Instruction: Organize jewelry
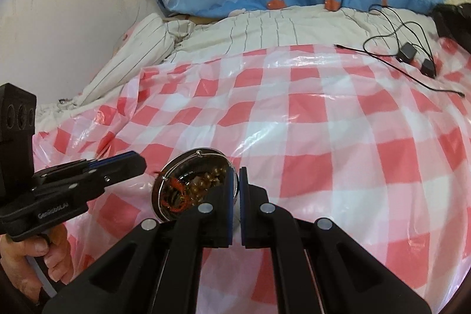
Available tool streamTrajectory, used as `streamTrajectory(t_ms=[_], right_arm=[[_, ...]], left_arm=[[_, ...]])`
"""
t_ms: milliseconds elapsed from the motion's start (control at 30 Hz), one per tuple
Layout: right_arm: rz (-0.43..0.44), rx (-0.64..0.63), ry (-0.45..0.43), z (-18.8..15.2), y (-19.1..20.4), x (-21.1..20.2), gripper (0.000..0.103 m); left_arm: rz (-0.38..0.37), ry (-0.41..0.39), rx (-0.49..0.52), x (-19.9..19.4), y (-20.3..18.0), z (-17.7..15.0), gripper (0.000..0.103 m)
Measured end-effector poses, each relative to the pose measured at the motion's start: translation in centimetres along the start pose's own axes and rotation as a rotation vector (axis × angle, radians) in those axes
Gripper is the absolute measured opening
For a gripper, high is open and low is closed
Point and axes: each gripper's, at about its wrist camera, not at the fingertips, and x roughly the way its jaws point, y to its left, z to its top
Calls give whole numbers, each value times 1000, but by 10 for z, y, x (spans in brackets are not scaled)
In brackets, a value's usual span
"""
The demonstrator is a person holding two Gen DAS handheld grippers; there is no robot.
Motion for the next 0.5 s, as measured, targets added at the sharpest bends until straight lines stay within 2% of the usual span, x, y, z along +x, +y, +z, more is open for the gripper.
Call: streamTrajectory(t_ms=[233,333,367,433,500], right_arm=[[-36,-63,-3,8,21,19,4],[-58,-99,14,8,31,31,5],[-73,-120,42,7,35,39,14],[-96,-143,44,4,39,43,41],[-106,-157,22,2,39,38,42]], left_arm=[[15,0,-31,-5,23,-5,26],[33,-3,-46,-7,30,-7,27],[36,-2,-54,-6,33,-8,28],[54,3,-50,-6,34,-10,29],[80,9,-19,-6,30,-13,31]])
